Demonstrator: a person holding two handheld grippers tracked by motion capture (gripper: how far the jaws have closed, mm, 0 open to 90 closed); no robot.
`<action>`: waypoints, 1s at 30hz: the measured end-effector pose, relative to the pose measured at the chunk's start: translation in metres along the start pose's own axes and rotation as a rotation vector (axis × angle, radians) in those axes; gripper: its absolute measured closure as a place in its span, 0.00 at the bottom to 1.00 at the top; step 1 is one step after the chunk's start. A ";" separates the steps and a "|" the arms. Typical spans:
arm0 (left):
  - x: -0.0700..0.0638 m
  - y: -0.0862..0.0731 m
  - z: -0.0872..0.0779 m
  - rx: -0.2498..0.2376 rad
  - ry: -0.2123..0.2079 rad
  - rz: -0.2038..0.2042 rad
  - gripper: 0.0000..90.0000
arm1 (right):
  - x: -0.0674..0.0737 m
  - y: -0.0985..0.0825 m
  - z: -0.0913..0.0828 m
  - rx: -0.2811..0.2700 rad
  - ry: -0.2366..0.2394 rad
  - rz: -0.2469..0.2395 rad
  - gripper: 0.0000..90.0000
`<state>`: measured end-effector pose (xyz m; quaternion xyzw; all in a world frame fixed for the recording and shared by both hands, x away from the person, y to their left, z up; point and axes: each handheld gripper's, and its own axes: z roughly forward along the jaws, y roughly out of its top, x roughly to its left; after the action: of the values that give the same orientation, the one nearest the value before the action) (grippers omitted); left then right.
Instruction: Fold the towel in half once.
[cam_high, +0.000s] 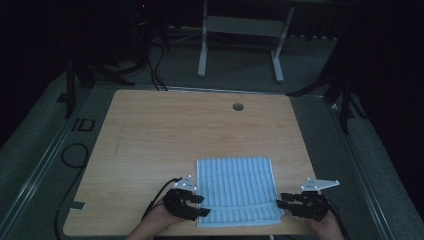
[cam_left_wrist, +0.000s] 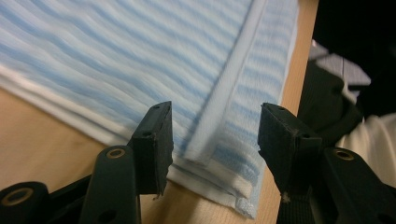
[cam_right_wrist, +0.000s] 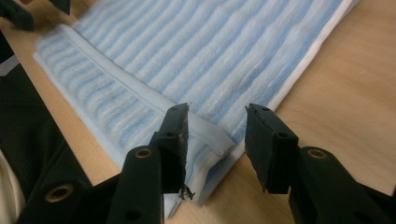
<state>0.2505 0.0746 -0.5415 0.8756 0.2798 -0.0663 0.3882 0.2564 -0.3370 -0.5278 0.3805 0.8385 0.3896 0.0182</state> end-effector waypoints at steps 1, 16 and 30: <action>-0.001 0.001 0.003 0.021 0.011 0.003 0.53 | -0.001 0.000 0.005 0.016 0.007 0.002 0.65; -0.019 0.010 -0.032 -0.069 -0.188 0.171 0.83 | 0.037 0.012 -0.036 -0.060 0.179 -0.116 0.82; 0.008 0.008 -0.008 -0.028 -0.082 -0.047 0.59 | 0.020 0.015 -0.011 -0.047 0.063 -0.062 0.59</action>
<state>0.2609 0.0792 -0.5336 0.8598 0.2851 -0.1073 0.4098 0.2477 -0.3243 -0.5050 0.3412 0.8408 0.4201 0.0128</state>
